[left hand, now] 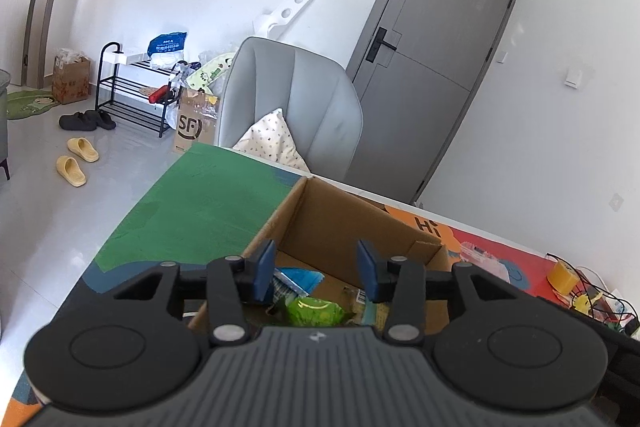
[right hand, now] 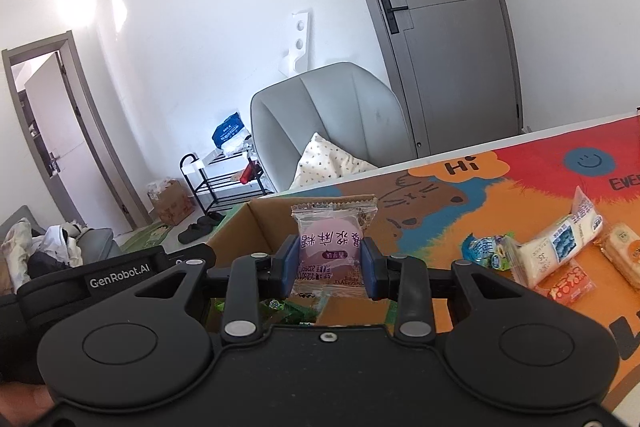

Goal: Organize snacks
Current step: 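Carry both packs over the box and open both tools to release them, then move both tools back toward the remaining snacks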

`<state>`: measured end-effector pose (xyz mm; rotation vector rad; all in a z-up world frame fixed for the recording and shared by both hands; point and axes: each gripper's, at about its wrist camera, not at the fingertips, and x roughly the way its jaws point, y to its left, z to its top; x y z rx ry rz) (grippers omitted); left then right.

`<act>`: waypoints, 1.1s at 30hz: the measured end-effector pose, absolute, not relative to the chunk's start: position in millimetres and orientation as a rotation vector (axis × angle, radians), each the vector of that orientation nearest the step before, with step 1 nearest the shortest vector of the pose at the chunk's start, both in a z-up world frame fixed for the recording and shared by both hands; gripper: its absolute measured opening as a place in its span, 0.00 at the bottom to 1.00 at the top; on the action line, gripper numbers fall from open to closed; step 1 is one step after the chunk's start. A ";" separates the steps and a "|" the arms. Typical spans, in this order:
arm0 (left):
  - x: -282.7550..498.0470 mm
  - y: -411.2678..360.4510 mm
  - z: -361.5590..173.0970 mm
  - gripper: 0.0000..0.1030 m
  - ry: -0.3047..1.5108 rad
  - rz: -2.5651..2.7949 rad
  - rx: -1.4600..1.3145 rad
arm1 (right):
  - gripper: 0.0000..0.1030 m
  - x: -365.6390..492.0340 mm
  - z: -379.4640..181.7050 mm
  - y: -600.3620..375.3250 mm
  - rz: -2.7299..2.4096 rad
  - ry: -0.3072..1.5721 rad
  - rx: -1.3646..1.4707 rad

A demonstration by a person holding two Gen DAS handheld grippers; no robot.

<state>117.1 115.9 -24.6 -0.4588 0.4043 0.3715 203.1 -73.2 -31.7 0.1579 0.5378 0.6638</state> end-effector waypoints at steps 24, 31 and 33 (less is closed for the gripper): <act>101.7 128.6 -20.5 0.80 0.404 0.457 -0.439 | 0.60 211.1 -30.5 -57.4 0.645 0.577 0.169; 107.2 104.4 -16.8 0.85 0.413 0.437 -0.388 | 0.61 205.3 -32.5 -90.4 0.607 0.586 0.186; 109.8 97.3 -16.3 0.87 0.417 0.435 -0.373 | 0.62 204.9 -33.3 -98.7 0.593 0.588 0.187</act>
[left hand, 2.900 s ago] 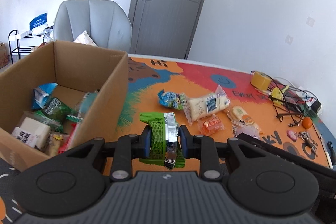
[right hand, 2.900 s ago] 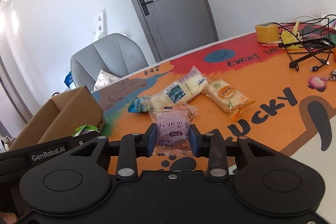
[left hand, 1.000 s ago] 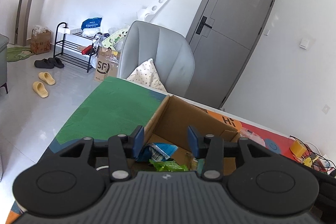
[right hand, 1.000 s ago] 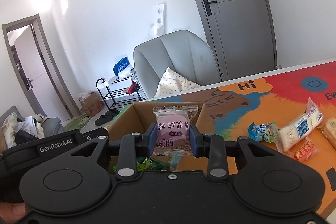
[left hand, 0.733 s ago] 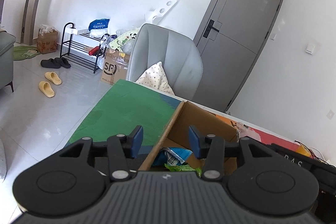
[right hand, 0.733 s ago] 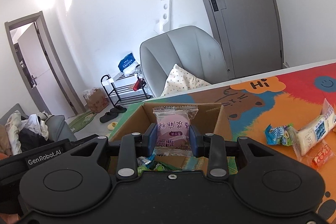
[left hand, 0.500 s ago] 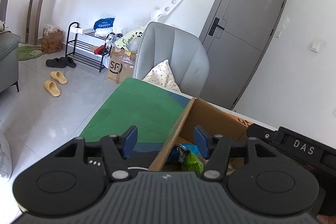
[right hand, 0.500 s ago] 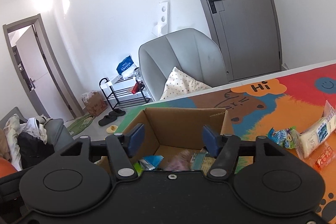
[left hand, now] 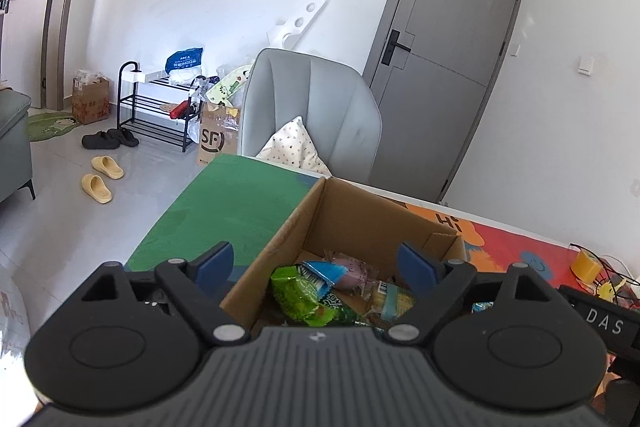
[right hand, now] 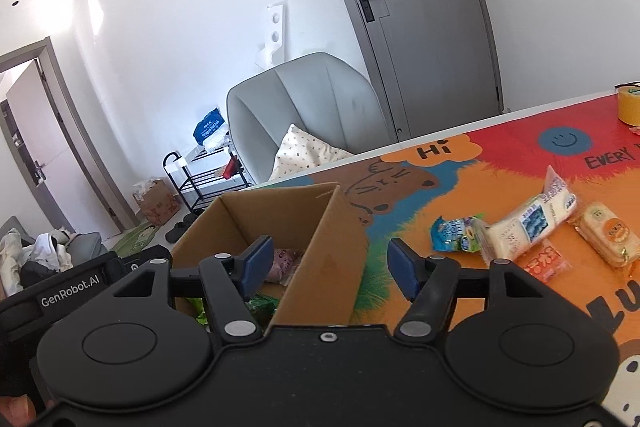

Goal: Organize snacks
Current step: 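Move both tools back toward the remaining snacks, then grasp the red-orange pack with left tool while right tool grasps orange-label cake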

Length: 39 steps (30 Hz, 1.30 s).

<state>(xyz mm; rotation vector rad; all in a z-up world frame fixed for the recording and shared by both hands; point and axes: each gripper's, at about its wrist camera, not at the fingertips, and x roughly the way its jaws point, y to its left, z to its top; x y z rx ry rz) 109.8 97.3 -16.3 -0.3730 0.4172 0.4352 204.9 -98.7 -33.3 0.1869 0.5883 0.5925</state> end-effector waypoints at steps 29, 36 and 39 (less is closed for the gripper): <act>173.5 -47.2 -20.9 0.91 0.507 0.227 -0.217 | 0.79 216.3 -49.3 -249.2 0.345 0.534 0.279; 193.4 -82.3 -31.9 0.91 0.540 0.169 -0.167 | 0.79 224.3 -63.9 -285.0 0.296 0.542 0.307; 203.7 -93.7 -40.1 0.91 0.566 0.157 -0.159 | 0.79 228.3 -70.5 -296.0 0.279 0.541 0.313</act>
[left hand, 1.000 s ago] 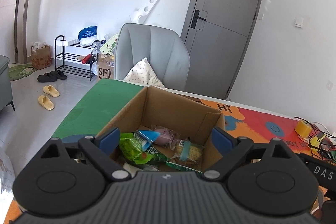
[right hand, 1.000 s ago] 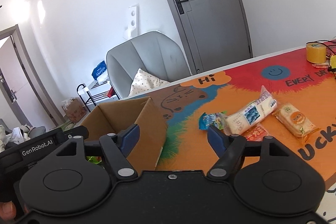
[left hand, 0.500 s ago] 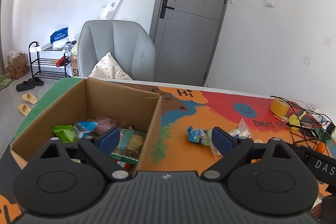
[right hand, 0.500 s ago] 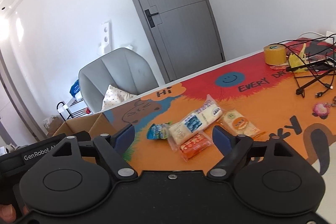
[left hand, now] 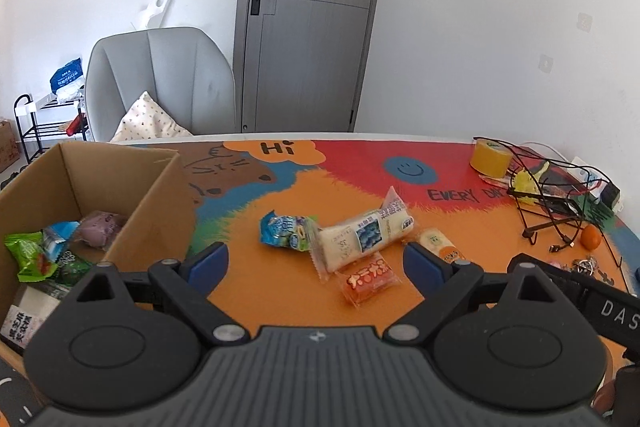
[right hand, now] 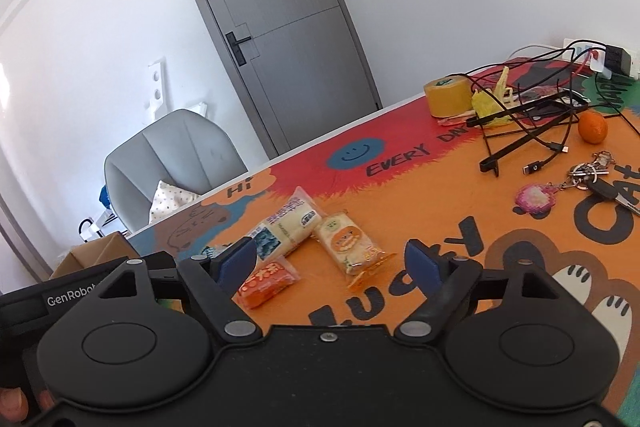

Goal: Organize snacks
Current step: 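Grasp the red-orange pack with left tool while right tool grasps orange-label cake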

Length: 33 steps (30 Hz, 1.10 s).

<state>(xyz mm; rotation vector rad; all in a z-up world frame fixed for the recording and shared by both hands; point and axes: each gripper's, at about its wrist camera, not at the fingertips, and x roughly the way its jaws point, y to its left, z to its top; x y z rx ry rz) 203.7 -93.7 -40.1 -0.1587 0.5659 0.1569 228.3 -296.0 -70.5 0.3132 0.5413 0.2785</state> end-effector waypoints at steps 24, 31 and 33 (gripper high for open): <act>274.6 -111.0 -92.4 0.91 0.735 0.214 -0.193 | 0.76 286.8 -107.5 -311.4 0.315 0.637 0.361; 293.8 -118.2 -94.9 0.91 0.763 0.214 -0.209 | 0.76 301.7 -105.7 -308.5 0.336 0.668 0.325; 299.2 -120.9 -97.6 0.91 0.771 0.218 -0.205 | 0.76 304.5 -105.7 -309.8 0.335 0.674 0.321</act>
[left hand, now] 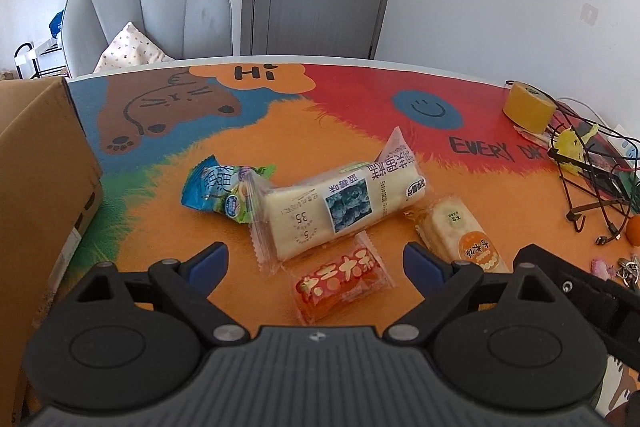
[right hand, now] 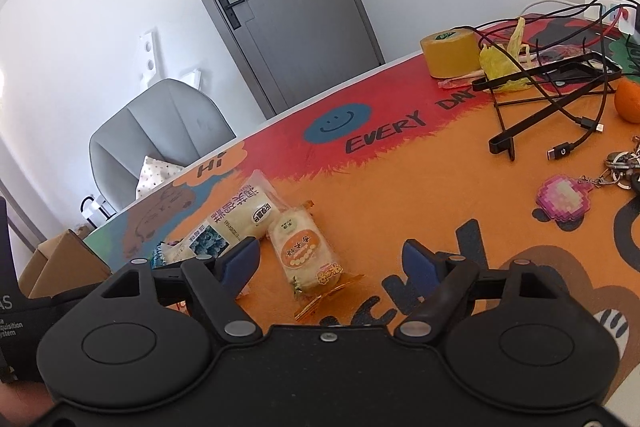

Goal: Organize snacks
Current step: 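Grasp the red-orange pack with left tool while right tool grasps orange-label cake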

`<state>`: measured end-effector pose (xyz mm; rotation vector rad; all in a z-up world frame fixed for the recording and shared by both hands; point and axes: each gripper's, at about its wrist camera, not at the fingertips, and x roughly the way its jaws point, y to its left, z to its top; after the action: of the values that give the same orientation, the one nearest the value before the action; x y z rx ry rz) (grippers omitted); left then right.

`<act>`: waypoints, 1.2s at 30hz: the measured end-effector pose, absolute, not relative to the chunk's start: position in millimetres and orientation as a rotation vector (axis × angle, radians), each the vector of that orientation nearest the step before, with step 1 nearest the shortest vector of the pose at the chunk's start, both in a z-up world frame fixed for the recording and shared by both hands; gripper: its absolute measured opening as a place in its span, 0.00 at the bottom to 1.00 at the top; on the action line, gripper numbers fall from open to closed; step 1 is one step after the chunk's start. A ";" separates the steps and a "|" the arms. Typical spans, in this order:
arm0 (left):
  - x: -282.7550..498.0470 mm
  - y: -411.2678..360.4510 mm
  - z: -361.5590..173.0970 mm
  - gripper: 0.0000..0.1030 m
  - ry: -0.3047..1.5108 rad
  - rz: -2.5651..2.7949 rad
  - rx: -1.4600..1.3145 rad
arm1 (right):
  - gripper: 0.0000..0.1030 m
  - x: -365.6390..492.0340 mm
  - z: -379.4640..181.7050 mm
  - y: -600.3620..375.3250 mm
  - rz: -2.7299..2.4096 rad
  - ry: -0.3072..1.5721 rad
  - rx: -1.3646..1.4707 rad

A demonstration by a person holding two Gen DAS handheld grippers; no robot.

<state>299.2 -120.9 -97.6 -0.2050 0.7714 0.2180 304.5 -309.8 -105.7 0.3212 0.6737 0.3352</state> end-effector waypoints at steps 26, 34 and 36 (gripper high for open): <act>271.8 -91.0 -99.1 0.14 0.781 0.131 -0.231 | 0.69 313.7 -115.0 -263.8 0.337 0.718 0.159; 248.7 -72.5 -86.0 0.11 0.721 0.133 -0.291 | 0.33 302.2 -120.8 -256.0 0.326 0.735 0.117; 242.8 -68.7 -82.7 0.10 0.706 0.128 -0.301 | 0.33 295.7 -119.3 -256.6 0.331 0.728 0.133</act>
<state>242.8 -68.7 -82.7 -0.3009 0.7064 0.1284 295.7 -256.6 -119.3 0.1326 0.7275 0.3307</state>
